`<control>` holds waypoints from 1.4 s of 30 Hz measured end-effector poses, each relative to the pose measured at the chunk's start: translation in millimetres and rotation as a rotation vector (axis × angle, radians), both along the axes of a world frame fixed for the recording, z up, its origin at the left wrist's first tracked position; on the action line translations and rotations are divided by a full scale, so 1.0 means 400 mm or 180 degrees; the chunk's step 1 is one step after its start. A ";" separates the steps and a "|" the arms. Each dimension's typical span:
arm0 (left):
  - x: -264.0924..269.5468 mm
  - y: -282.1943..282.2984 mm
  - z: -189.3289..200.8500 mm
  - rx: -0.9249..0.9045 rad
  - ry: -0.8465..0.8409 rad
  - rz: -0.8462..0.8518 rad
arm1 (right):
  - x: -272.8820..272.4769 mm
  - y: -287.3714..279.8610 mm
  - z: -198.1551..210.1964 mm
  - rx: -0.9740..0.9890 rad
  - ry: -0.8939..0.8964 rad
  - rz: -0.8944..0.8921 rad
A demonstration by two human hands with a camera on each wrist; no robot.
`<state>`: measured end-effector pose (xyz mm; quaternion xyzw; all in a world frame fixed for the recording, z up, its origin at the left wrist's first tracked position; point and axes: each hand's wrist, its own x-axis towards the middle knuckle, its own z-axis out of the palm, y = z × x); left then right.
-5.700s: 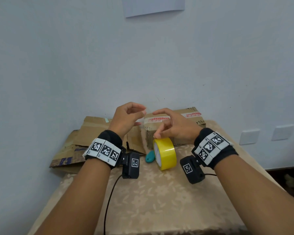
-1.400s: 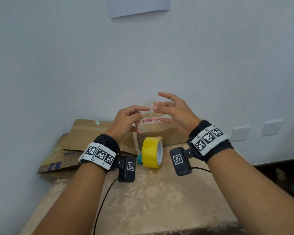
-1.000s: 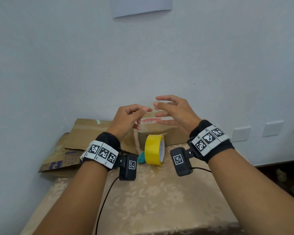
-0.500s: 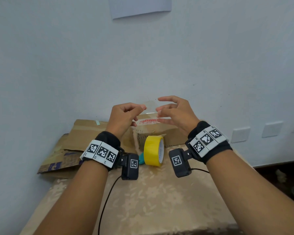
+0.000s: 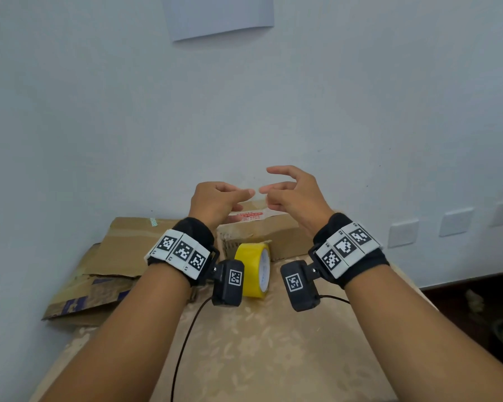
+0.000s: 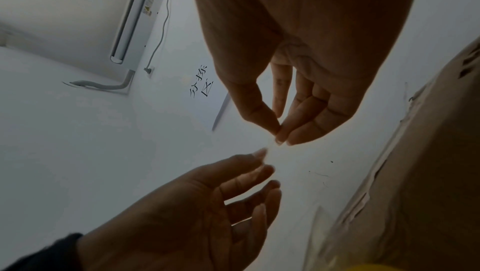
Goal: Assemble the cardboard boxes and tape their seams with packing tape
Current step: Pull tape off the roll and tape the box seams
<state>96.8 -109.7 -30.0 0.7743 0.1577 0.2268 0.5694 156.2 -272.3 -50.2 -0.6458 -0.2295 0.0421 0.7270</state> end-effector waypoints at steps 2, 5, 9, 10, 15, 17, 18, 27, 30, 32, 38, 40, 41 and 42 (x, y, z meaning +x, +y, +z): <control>0.001 -0.007 0.010 -0.0180 0.0134 -0.0161 | 0.002 0.005 -0.001 -0.0112 -0.0056 0.0006; 0.002 -0.022 0.023 -0.0336 0.0264 -0.0335 | 0.003 0.012 -0.004 -0.0157 -0.0075 0.0001; 0.009 -0.037 0.035 -0.0321 0.0468 -0.0328 | 0.011 0.006 -0.007 -0.0146 -0.0010 -0.0027; 0.012 -0.037 0.038 -0.0344 0.0480 -0.0317 | 0.014 0.002 -0.008 -0.0144 0.0006 -0.0049; 0.022 -0.033 0.051 0.0075 0.0249 -0.0334 | 0.021 -0.026 -0.008 -0.0191 0.0029 -0.0119; 0.029 -0.035 0.057 0.0181 0.0168 -0.0325 | 0.023 -0.035 -0.009 -0.0200 0.0053 -0.0114; 0.035 -0.039 0.059 0.0246 0.0150 -0.0351 | 0.026 -0.040 -0.009 -0.0209 0.0063 -0.0134; 0.112 -0.110 0.071 0.0086 0.0284 -0.0556 | 0.083 -0.106 -0.027 0.0484 0.0653 -0.0625; 0.140 -0.134 0.076 -0.0111 0.0353 -0.0600 | 0.101 -0.122 -0.029 0.0727 0.0891 -0.0693; 0.157 -0.143 0.078 -0.0138 0.0351 -0.0593 | 0.115 -0.128 -0.034 0.0768 0.0928 -0.0750; 0.198 -0.151 0.084 -0.0180 0.0470 -0.0586 | 0.153 -0.141 -0.063 0.0868 0.1327 -0.0951; 0.208 -0.157 0.080 -0.0230 0.0550 -0.0590 | 0.162 -0.143 -0.070 0.0923 0.1417 -0.0962; 0.212 -0.161 0.077 -0.0268 0.0594 -0.0600 | 0.164 -0.142 -0.072 0.0933 0.1438 -0.0958; 0.215 -0.163 0.076 -0.0315 0.0639 -0.0615 | 0.165 -0.142 -0.072 0.0933 0.1449 -0.0930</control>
